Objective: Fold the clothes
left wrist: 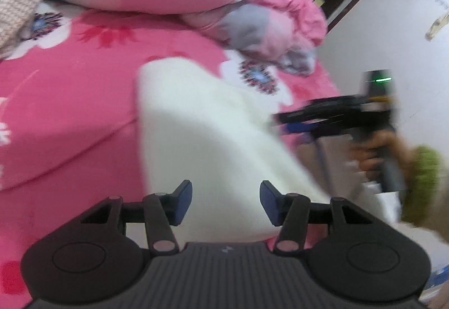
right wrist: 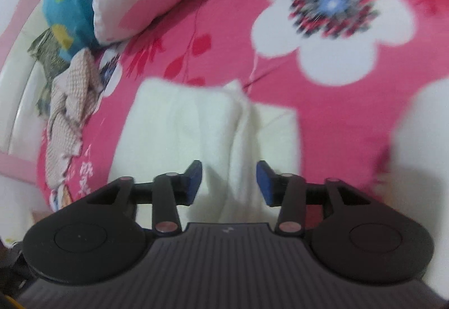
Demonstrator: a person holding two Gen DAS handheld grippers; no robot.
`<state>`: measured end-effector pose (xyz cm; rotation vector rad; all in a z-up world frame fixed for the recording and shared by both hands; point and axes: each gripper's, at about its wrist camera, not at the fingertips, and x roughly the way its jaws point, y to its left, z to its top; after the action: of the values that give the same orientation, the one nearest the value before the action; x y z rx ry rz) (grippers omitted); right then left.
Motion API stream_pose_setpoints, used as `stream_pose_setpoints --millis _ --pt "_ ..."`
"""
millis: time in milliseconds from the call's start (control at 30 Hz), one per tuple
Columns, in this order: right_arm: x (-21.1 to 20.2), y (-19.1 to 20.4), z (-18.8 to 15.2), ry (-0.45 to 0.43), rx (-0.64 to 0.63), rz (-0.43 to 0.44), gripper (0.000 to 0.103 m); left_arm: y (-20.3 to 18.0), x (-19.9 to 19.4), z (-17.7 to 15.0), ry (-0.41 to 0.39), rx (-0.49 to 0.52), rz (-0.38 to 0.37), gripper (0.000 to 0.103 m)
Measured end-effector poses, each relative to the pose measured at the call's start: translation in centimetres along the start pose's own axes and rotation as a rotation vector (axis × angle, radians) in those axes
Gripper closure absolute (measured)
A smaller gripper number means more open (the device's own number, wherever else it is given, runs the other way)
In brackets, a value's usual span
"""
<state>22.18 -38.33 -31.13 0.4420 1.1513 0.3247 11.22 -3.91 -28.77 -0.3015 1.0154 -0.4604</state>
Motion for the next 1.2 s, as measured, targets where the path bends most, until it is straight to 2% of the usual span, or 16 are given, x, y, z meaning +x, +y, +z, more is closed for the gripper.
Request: stream_pose_setpoints --millis 67,133,200,333,467,500,567,600,800,900,967,1033,1100,1200 --pt "-2.6 1.4 -1.0 -0.026 -0.035 -0.031 0.06 0.8 -0.1 -0.3 0.028 0.044 0.022 0.049" --pt "-5.1 3.7 -2.6 -0.045 -0.139 -0.051 0.06 1.0 -0.2 -0.8 0.058 0.101 0.021 0.047" --pt "-6.3 6.4 -4.3 0.004 -0.29 -0.047 0.056 0.7 0.3 -1.4 0.101 0.167 0.005 0.046" --pt "-5.6 10.0 -8.0 0.153 -0.535 -0.075 0.052 -0.5 1.7 -2.8 0.165 0.298 -0.013 0.043" --pt "-3.6 10.1 -9.8 0.202 -0.583 -0.071 0.052 -1.0 3.4 -4.0 0.154 0.358 0.069 0.044" --pt "-3.1 9.9 -9.9 0.205 -0.589 -0.069 0.057 -1.1 4.0 -4.3 0.156 0.378 0.104 0.048" --pt "-2.4 9.8 -9.9 0.218 -0.587 -0.078 0.089 -1.3 4.9 -4.7 0.16 0.416 0.157 0.054" --pt "-2.4 9.9 -9.9 0.218 -0.603 -0.082 0.096 -1.5 5.0 -4.7 0.158 0.423 0.163 0.055" --pt "-4.6 12.0 -9.7 0.186 -0.825 -0.182 0.096 -2.3 4.2 -4.9 0.148 0.431 0.155 0.056" --pt "-2.7 11.1 -11.1 0.229 -0.908 -0.25 0.096 -2.4 5.3 -4.9 0.172 0.415 0.154 0.056" --pt "-0.6 10.2 -12.7 0.26 -0.964 -0.289 0.096 -2.1 5.8 -4.8 0.19 0.36 0.139 0.055" --pt "1.0 9.5 -13.6 0.276 -0.978 -0.309 0.096 -1.7 5.3 -4.8 0.217 0.32 0.123 0.06" --pt "1.0 9.6 -13.7 0.267 -0.958 -0.313 0.095 -1.4 3.7 -4.6 0.226 0.301 0.131 0.06" --pt "-0.1 9.1 -13.0 0.242 -0.869 -0.301 0.094 -1.5 0.2 -3.2 0.161 0.246 0.126 0.06"
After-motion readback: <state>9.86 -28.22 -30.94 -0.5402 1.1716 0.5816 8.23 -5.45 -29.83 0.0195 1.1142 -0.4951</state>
